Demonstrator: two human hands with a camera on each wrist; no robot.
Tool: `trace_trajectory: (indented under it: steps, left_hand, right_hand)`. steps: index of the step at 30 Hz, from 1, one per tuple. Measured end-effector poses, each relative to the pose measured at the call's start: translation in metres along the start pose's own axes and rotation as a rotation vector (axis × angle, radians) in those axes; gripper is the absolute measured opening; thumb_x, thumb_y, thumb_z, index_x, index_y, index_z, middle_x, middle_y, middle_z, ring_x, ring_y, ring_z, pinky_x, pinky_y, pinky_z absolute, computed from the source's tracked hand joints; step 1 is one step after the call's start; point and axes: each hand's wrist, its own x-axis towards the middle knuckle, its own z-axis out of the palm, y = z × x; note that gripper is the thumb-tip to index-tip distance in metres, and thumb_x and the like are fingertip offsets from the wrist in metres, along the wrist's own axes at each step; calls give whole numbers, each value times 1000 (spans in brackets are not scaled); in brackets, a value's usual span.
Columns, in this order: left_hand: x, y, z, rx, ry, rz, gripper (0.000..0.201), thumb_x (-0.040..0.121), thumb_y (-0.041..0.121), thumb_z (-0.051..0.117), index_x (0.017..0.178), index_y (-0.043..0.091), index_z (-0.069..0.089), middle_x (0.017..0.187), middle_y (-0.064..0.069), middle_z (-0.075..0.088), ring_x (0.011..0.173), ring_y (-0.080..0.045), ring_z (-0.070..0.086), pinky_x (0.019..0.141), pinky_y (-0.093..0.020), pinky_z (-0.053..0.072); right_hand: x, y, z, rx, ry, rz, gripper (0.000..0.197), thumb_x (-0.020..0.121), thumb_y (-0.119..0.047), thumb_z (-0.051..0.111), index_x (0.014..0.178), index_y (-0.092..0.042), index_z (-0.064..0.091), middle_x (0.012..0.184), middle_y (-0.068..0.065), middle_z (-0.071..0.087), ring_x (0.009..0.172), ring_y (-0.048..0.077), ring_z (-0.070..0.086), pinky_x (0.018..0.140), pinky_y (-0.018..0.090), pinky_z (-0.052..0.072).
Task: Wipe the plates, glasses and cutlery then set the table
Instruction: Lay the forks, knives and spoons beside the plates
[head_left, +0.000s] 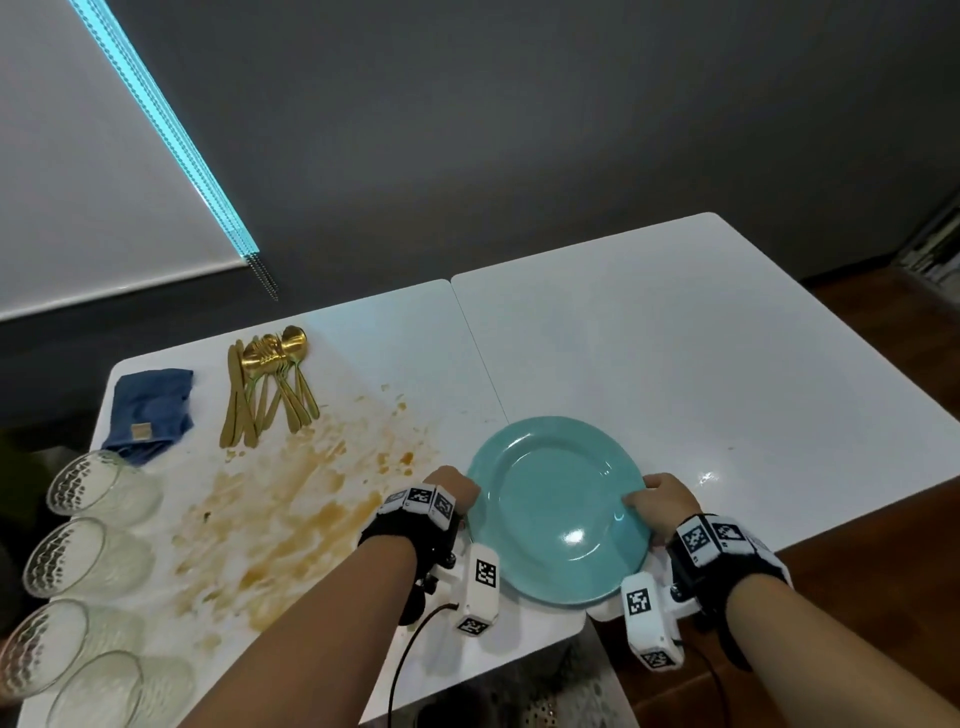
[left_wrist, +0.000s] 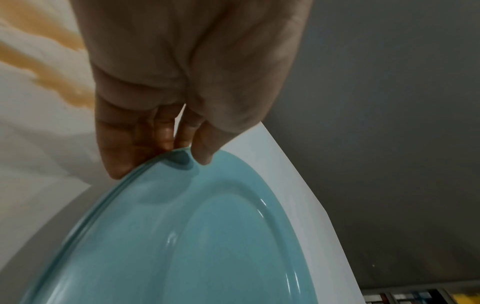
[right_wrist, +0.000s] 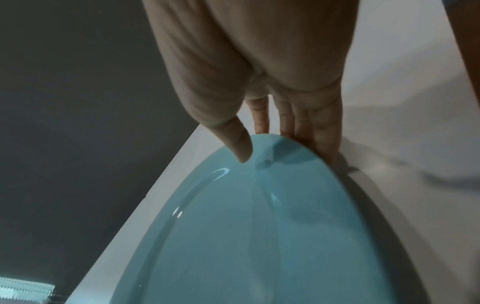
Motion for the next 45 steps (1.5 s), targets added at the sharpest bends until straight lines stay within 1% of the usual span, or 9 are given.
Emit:
trace_trajectory:
  steps: [6, 10, 15, 22, 25, 28, 34, 41, 45]
  left_hand:
    - [-10, 5, -3, -329, -54, 86, 31, 92, 7, 50, 62, 8, 48, 74, -18, 56, 70, -29, 56, 83, -48, 52]
    - [-18, 22, -14, -618, -70, 143, 20, 94, 3, 46, 75, 7, 48, 74, -13, 52, 64, -21, 51, 68, -31, 45]
    - [-13, 41, -36, -806, -138, 247, 14, 99, 12, 41, 89, 6, 50, 79, -11, 55, 64, -21, 53, 56, -26, 47]
    - [-12, 54, -58, -907, -222, 287, 32, 102, 26, 36, 87, 9, 58, 85, -10, 63, 73, -23, 60, 69, -33, 49]
    - [-7, 60, -62, -957, -221, 274, 41, 102, 36, 33, 113, 6, 59, 108, -13, 66, 94, -28, 63, 82, -40, 53]
    - [-7, 66, -66, -965, -178, 234, 46, 99, 43, 36, 125, 9, 53, 120, -14, 62, 109, -32, 60, 94, -50, 49]
    - [4, 93, -66, -967, 1, 295, 39, 100, 38, 36, 125, 11, 49, 124, -14, 57, 112, -33, 57, 98, -53, 46]
    - [10, 142, -53, -849, 310, 282, 47, 102, 33, 31, 136, 3, 42, 132, -15, 49, 120, -34, 50, 100, -43, 43]
    - [24, 167, -41, -831, 401, 289, 49, 102, 36, 30, 135, 1, 41, 134, -22, 48, 119, -38, 50, 101, -51, 42]
  right_hand:
    - [-3, 2, -11, 53, 17, -24, 15, 77, 2, 59, 83, -2, 71, 87, 17, 71, 90, 35, 67, 83, 40, 54]
    - [-6, -10, -22, 199, 72, -4, 30, 76, 10, 55, 64, -15, 65, 84, 16, 69, 92, 38, 66, 86, 49, 54]
    - [-12, -36, -33, 416, 105, 5, 32, 78, 14, 51, 69, -15, 64, 78, 10, 65, 87, 35, 63, 90, 55, 50]
    - [-31, -66, -45, 618, 12, 30, 29, 89, 12, 45, 103, -8, 60, 93, 13, 62, 83, 31, 58, 77, 47, 50]
    - [-34, -70, -46, 700, 15, 38, 31, 89, 13, 44, 106, -8, 58, 87, 12, 61, 76, 30, 58, 76, 50, 51]
    - [-31, -72, -53, 754, 42, 34, 34, 88, 16, 43, 111, -4, 59, 88, 13, 60, 82, 33, 57, 89, 57, 46]
    - [-7, -74, -91, 904, 103, 33, 40, 88, 16, 42, 125, 4, 53, 125, 25, 56, 111, 44, 55, 96, 59, 42]
    - [37, -30, -173, 1066, 175, 107, 38, 91, 8, 43, 128, 2, 49, 128, 23, 55, 109, 45, 55, 92, 64, 41]
    - [65, 5, -217, 1008, 295, 204, 35, 88, 7, 51, 123, 5, 50, 123, 22, 59, 105, 41, 59, 89, 62, 44]
